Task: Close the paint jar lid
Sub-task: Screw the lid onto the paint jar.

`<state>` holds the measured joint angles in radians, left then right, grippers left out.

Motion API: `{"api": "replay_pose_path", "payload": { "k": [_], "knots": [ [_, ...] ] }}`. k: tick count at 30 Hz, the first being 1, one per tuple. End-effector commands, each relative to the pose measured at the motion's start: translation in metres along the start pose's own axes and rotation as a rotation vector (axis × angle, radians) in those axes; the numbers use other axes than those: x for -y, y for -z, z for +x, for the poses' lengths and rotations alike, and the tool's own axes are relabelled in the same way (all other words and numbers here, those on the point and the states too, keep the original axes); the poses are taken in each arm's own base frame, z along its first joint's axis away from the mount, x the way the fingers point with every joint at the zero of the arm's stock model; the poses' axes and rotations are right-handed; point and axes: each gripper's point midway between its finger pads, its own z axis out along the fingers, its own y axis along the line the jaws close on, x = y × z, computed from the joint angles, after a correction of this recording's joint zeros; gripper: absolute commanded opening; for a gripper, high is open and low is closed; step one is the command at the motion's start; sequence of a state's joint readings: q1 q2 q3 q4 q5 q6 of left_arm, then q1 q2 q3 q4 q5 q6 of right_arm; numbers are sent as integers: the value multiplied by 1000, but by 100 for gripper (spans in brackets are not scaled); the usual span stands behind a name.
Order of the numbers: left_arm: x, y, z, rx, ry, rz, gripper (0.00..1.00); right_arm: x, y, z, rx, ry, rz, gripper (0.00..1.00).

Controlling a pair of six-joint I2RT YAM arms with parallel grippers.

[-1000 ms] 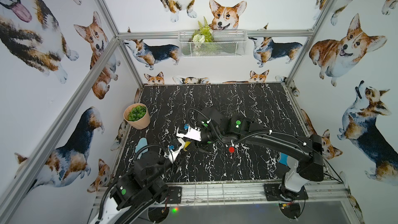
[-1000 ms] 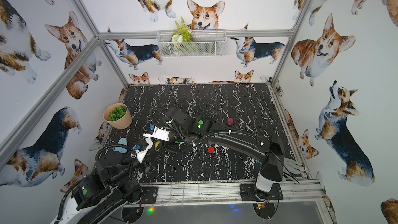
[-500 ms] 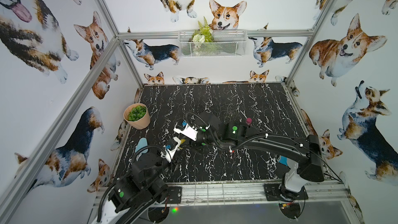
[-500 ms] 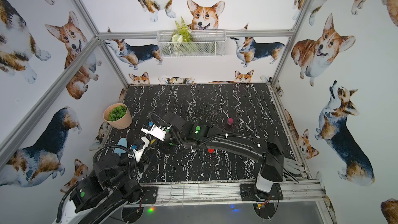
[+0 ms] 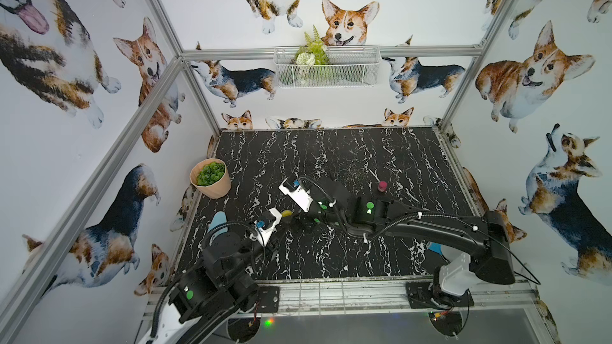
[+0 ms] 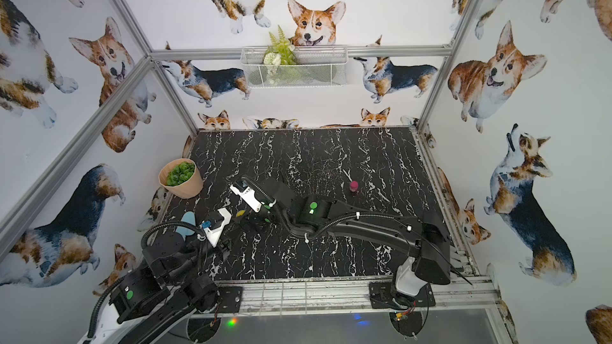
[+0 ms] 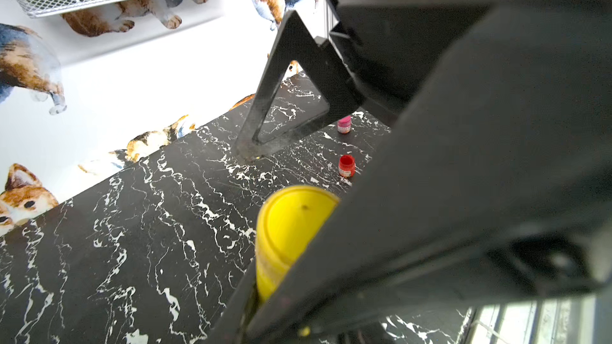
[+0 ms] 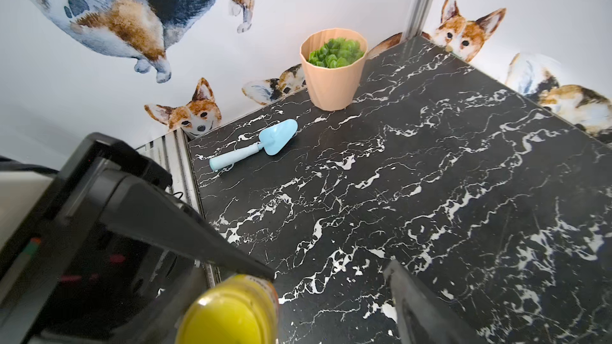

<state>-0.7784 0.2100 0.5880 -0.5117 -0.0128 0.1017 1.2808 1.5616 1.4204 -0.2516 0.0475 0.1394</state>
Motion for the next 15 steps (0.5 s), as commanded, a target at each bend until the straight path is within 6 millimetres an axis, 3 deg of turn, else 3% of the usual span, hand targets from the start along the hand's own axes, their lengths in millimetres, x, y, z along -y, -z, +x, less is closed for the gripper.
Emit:
{"api": "replay_pose_path", "payload": {
  "k": [1, 9, 11, 13, 15],
  "knots": [
    [0, -2, -20, 66, 0, 4, 30, -8, 12, -4, 18, 64, -54, 91],
    [7, -8, -16, 34, 0, 45, 30, -21, 56, -2, 40, 139, -283, 95],
    [9, -8, -16, 35, 1, 58, 30, -16, 65, -4, 57, 155, -282, 95],
    [13, -8, -17, 42, 1, 82, 30, -8, 70, -6, 59, 183, -266, 91],
    [18, -8, -18, 48, 4, 108, 30, -11, 76, -8, 50, 241, -286, 78]
  ]
}}
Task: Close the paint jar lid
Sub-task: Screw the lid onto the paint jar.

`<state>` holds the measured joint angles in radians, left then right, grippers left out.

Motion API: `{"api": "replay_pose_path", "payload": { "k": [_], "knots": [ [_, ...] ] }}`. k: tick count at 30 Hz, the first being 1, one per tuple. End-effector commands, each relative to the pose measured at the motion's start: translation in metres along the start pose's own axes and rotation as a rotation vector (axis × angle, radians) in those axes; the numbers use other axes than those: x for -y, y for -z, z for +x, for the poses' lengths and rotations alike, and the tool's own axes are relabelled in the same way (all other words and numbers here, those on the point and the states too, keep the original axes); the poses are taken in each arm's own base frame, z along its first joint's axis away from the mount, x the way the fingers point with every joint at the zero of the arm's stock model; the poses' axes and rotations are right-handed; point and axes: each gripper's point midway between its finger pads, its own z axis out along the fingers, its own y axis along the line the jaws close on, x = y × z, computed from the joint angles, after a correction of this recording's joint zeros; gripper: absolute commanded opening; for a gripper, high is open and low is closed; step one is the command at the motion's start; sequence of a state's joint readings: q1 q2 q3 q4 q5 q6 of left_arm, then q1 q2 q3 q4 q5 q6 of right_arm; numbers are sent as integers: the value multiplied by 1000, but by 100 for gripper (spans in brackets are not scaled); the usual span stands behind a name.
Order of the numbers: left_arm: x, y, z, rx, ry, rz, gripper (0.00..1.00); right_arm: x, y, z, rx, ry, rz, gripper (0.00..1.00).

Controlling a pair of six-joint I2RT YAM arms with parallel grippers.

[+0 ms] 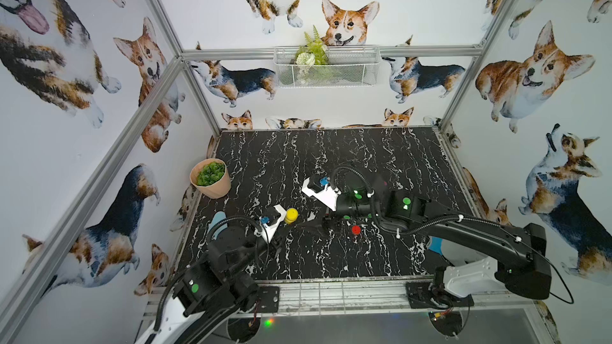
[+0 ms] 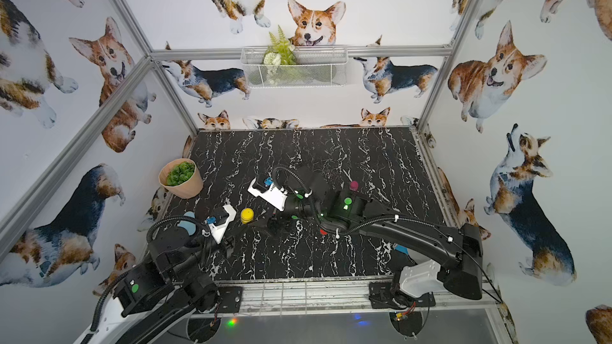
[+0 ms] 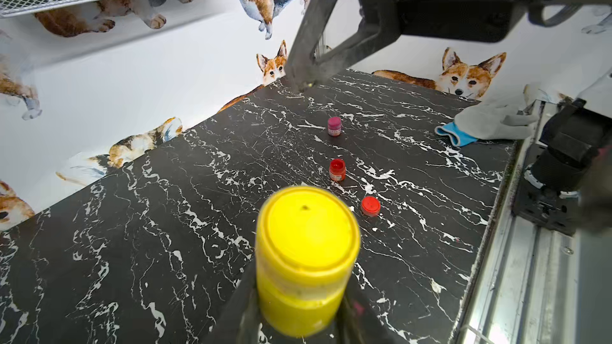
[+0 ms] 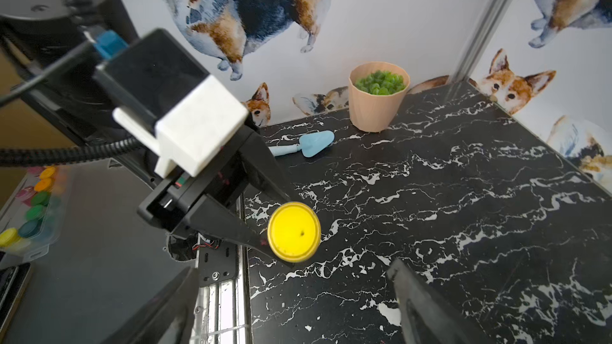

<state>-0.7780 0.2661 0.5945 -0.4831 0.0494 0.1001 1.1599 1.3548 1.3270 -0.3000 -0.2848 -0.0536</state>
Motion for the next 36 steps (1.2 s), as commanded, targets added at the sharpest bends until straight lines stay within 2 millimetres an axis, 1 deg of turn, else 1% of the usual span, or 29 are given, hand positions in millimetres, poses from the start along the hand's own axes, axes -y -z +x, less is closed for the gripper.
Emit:
{"api": "replay_pose_path", "payload": {
  "k": [1, 2, 3, 5, 6, 10, 14, 16, 18, 23, 27, 31, 36],
  "knots": [
    [8, 1, -16, 66, 1, 50, 30, -15, 8, -1, -21, 112, -91, 71],
    [9, 1, -16, 65, 0, 55, 30, -17, 9, -3, -23, 130, -107, 67],
    [9, 1, -16, 65, -1, 57, 30, -19, 8, -3, -28, 143, -118, 65],
    [13, 2, -17, 71, -2, 77, 30, -16, 4, -1, -42, 158, -114, 64],
    [14, 2, -18, 75, -1, 86, 30, -15, 1, 2, -57, 164, -111, 60],
    [17, 1, -18, 75, 1, 100, 30, -19, -9, 7, -87, 183, -140, 59],
    [17, 1, -18, 74, 1, 101, 30, -16, -17, 10, -112, 201, -122, 59],
    [17, 1, -18, 74, 1, 100, 30, -15, -20, 10, -119, 204, -122, 56],
    [16, 1, -17, 72, 1, 97, 30, -16, -21, 10, -116, 206, -129, 52],
    [15, 1, -17, 73, 0, 92, 30, -14, -26, 12, -122, 207, -123, 47],
    [15, 1, -17, 72, 1, 91, 30, -16, -27, 14, -129, 206, -134, 44],
    [14, 1, -17, 71, 1, 87, 30, -17, -28, 14, -130, 210, -133, 36],
    [14, 1, -17, 72, 1, 84, 30, -20, -31, 18, -143, 211, -126, 31]
  ]
}}
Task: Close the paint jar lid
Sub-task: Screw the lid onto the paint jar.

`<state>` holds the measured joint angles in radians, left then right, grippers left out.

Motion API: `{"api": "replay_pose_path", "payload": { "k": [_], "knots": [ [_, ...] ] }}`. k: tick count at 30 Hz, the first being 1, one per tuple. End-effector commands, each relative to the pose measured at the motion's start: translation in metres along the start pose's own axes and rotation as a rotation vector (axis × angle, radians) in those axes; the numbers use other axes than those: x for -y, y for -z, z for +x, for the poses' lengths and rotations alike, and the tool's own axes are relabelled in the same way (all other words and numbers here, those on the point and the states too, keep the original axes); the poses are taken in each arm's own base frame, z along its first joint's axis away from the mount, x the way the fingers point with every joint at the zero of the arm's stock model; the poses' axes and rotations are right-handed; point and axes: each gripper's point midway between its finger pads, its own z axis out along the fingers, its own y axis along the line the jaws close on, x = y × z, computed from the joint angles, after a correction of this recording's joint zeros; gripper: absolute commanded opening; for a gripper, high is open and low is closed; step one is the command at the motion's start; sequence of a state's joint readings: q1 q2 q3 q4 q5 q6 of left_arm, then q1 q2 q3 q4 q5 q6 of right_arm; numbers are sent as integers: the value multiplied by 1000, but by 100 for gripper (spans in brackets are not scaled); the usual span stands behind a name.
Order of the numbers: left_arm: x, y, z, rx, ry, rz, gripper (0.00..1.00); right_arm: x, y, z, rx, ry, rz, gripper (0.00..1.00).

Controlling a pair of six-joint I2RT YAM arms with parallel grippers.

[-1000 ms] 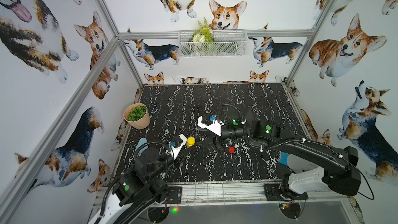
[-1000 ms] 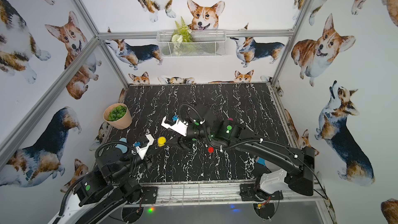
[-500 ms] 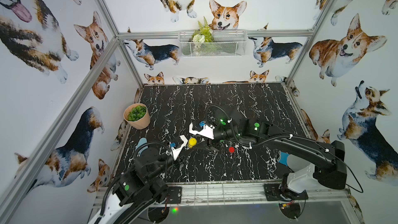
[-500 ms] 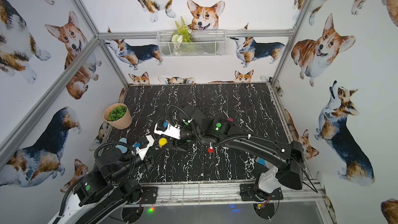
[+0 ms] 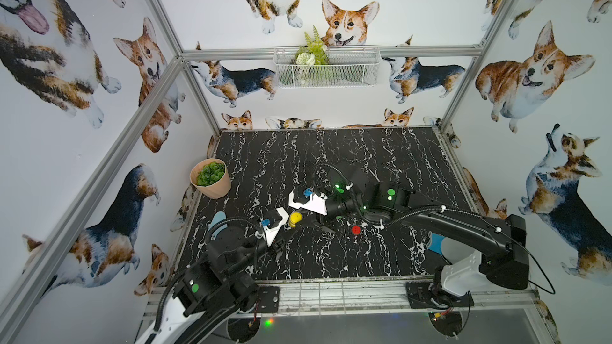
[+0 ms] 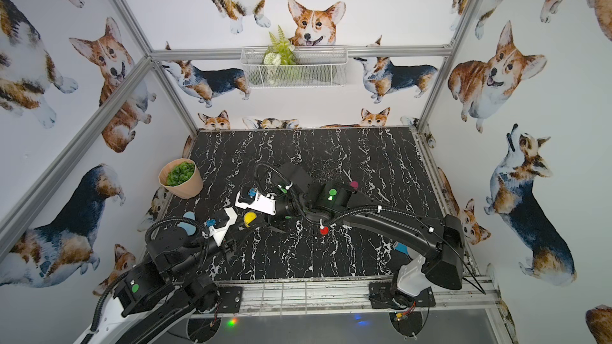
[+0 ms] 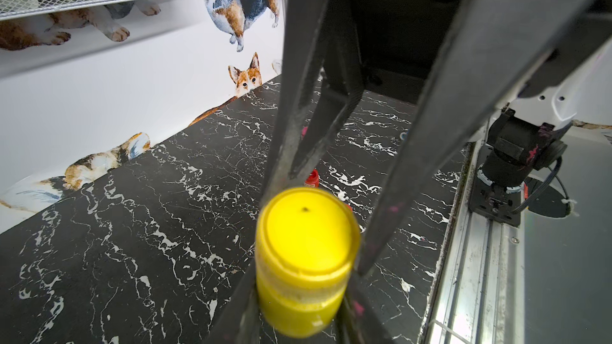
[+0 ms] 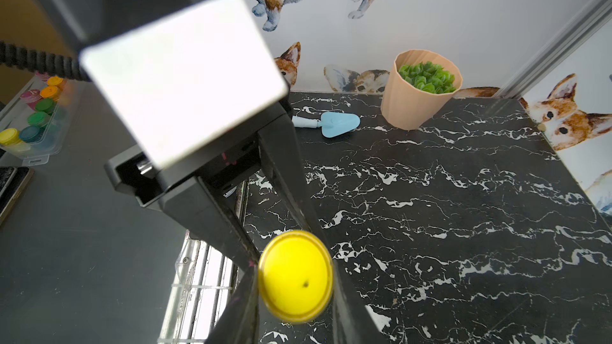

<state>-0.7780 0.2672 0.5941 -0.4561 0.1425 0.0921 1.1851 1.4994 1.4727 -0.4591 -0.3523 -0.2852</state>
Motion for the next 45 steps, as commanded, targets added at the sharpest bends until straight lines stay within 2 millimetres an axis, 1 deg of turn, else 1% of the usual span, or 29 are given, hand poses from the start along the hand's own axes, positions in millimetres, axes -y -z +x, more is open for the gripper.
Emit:
{"api": "replay_pose_path", "payload": {
  "k": [1, 5, 9, 17, 20, 23, 27, 32, 35, 38, 43, 44, 45],
  "knots": [
    [-2, 1, -10, 37, -6, -8, 30, -5, -3, 1, -10, 20, -7, 31],
    [-3, 2, -11, 46, -9, -19, 30, -3, -8, 4, -22, 13, 26, 29],
    [-7, 7, -15, 70, -17, -44, 29, 4, -14, 8, -28, -17, 86, 27],
    [-17, 18, -21, 115, -30, -114, 27, 32, -25, 8, -8, -153, 267, 27],
    [-20, 23, -24, 136, -35, -135, 27, 43, -32, 14, -9, -218, 322, 26],
    [-20, 24, -25, 143, -38, -134, 27, 45, -40, 18, -22, -250, 327, 26],
    [-21, 24, -25, 144, -37, -141, 27, 48, -44, 20, -30, -281, 336, 26],
    [-27, 28, -27, 154, -35, -179, 27, 56, -48, 23, -23, -386, 379, 26],
    [-30, 32, -28, 169, -36, -203, 27, 58, -54, 26, -9, -452, 397, 25],
    [-32, 34, -29, 171, -37, -215, 27, 58, -62, 28, -3, -496, 416, 25],
    [-33, 36, -30, 180, -37, -222, 27, 55, -74, 29, 5, -537, 395, 25],
    [-33, 35, -29, 179, -36, -222, 27, 56, -75, 29, 6, -542, 395, 26],
    [-33, 35, -29, 176, -36, -222, 27, 55, -75, 29, 6, -542, 395, 31]
  ]
}}
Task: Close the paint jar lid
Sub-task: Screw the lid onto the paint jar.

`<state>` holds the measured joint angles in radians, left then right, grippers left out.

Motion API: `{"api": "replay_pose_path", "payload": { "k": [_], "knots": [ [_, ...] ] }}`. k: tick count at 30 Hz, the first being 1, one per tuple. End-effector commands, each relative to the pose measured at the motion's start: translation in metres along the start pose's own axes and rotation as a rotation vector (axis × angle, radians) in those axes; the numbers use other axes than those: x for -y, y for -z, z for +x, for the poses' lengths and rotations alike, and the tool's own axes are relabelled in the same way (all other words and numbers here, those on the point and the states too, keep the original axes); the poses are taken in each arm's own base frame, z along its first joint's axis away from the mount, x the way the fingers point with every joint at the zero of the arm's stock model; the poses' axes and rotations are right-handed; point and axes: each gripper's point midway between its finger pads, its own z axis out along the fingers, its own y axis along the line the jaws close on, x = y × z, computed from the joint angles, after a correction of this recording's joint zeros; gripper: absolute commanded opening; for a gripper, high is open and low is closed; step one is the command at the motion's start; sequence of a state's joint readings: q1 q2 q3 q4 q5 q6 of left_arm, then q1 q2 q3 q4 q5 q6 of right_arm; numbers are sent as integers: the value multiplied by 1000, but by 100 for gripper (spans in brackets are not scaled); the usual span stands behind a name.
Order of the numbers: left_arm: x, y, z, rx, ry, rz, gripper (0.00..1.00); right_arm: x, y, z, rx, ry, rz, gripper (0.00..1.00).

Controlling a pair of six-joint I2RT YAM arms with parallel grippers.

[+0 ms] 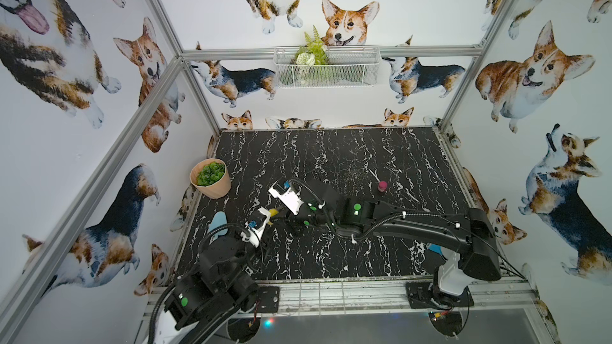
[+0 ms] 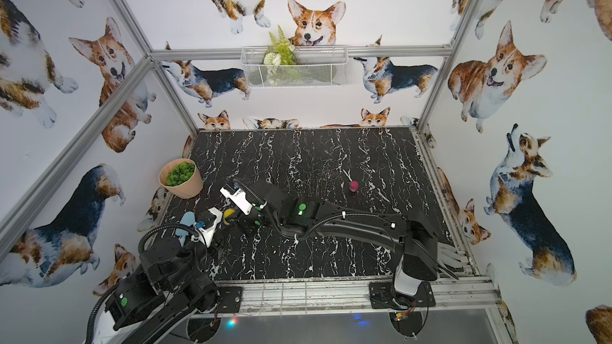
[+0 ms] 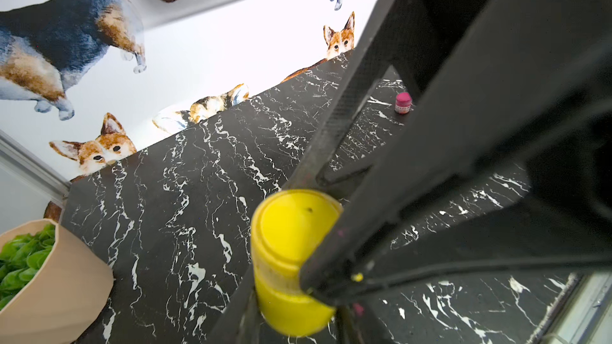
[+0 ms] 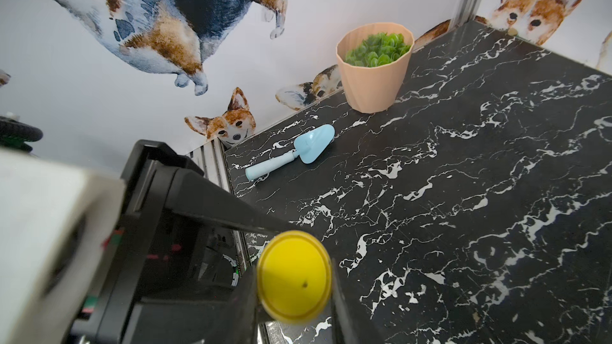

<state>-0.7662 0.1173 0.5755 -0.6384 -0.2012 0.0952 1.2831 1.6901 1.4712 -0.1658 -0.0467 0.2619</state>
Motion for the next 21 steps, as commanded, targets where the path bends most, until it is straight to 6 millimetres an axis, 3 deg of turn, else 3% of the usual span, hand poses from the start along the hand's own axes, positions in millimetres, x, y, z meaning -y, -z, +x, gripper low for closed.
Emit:
{"api": "replay_pose_path", "payload": {
  "k": [1, 4, 10, 16, 21],
  "knots": [
    [18, 12, -64, 261, 6, 122, 27, 37, -4, 18, -44, -51, 187, 41],
    [17, 9, -61, 244, 5, 116, 27, 35, 4, 14, -20, -48, 175, 69],
    [18, -1, -53, 180, 1, 113, 27, 25, 36, 4, 34, 0, 127, 89],
    [25, -9, -48, 139, -4, 142, 26, 19, 85, -5, 94, 115, 96, 94],
    [35, -9, -48, 136, -6, 203, 27, 1, 119, -16, 122, 297, -21, 90]
  ]
}}
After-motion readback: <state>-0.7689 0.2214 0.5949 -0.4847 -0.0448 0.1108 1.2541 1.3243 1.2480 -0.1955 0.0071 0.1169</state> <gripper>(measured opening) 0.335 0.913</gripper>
